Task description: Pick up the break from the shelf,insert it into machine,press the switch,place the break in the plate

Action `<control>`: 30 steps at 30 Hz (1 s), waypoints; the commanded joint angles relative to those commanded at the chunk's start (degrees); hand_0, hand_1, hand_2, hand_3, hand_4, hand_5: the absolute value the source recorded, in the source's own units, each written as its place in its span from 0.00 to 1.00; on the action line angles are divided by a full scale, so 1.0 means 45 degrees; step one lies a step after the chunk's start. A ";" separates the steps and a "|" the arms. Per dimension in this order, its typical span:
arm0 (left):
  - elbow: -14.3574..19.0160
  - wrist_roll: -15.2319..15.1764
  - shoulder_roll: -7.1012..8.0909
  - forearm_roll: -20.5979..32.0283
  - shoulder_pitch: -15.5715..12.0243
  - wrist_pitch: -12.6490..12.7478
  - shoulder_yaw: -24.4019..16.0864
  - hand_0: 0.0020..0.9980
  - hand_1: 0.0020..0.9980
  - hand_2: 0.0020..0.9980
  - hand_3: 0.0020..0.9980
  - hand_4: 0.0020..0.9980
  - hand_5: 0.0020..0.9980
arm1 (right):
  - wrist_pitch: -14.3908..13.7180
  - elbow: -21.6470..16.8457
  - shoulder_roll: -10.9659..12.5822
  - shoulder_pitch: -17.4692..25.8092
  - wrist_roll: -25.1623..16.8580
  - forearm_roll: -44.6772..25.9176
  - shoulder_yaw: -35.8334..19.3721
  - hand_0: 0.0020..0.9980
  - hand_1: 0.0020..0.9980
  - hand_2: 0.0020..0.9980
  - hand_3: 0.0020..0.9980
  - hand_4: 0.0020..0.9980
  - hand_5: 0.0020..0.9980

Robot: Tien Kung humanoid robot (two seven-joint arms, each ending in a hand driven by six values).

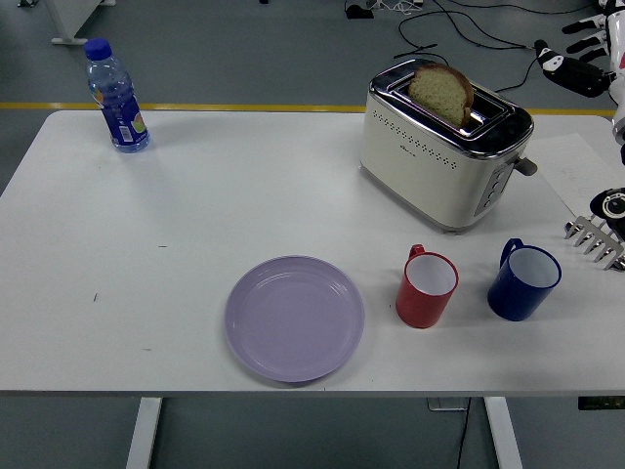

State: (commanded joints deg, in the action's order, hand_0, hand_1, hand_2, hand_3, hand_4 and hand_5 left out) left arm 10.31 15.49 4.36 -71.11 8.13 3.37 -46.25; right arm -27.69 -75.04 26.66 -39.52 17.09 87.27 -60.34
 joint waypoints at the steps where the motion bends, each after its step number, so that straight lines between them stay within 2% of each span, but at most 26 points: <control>1: 0.0000 0.0000 0.0001 -0.0008 -0.0003 -0.0001 -0.0001 0.65 0.60 0.60 0.60 0.33 0.94 | 0.0027 -0.0125 0.0099 0.0211 0.0006 -0.0081 -0.0060 0.10 0.18 0.27 0.79 0.71 0.47; 5: 0.0000 0.0011 -0.0004 -0.0100 -0.0041 -0.0001 -0.0099 0.65 0.60 0.60 0.60 0.33 0.94 | 0.0195 -0.0807 0.0673 0.1299 -0.0028 -0.0541 -0.0289 0.10 0.18 0.27 0.79 0.71 0.47; 6: 0.0000 0.0010 -0.0004 -0.0101 -0.0051 0.0002 -0.0106 0.65 0.60 0.60 0.60 0.33 0.94 | 0.0214 -0.0878 0.0744 0.1507 -0.0033 -0.0613 -0.0304 0.10 0.18 0.27 0.79 0.71 0.47; 7: 0.0000 0.0012 -0.0007 -0.0126 -0.0062 0.0000 -0.0129 0.65 0.60 0.60 0.60 0.33 0.94 | 0.0263 -0.0938 0.0807 0.1681 -0.0026 -0.0682 -0.0318 0.07 0.14 0.24 0.74 0.71 0.48; 10: 0.0000 0.0026 -0.0020 -0.0233 -0.0095 -0.0022 -0.0191 0.65 0.60 0.60 0.60 0.33 0.94 | 0.0449 -0.1090 0.0942 0.2307 -0.0010 -0.0932 -0.0341 0.07 0.14 0.24 0.74 0.71 0.48; 19: 0.0000 0.0048 -0.0050 -0.0449 -0.0199 -0.0067 -0.0289 0.65 0.60 0.60 0.60 0.33 0.94 | 0.0961 -0.0848 0.0730 0.2921 0.0000 -0.1085 0.0319 0.06 0.13 0.23 0.72 0.71 0.50; 23: 0.0000 0.0035 -0.0050 -0.0377 -0.0212 -0.0053 -0.0230 0.65 0.60 0.60 0.60 0.33 0.94 | 0.1049 -0.0812 0.0643 0.3006 0.0055 -0.0881 0.0389 0.06 0.13 0.23 0.72 0.71 0.50; 30: 0.0000 0.0026 -0.0055 -0.0241 -0.0154 -0.0046 -0.0135 0.65 0.60 0.60 0.60 0.33 0.94 | 0.1259 -0.0240 0.0442 0.2822 0.0102 -0.0854 0.0857 0.06 0.13 0.23 0.72 0.71 0.50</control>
State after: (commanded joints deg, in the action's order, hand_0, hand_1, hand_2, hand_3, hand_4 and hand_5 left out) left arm 10.31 15.61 4.12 -72.19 7.44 3.16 -46.86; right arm -22.02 -76.12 28.66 -26.82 17.55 83.42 -56.49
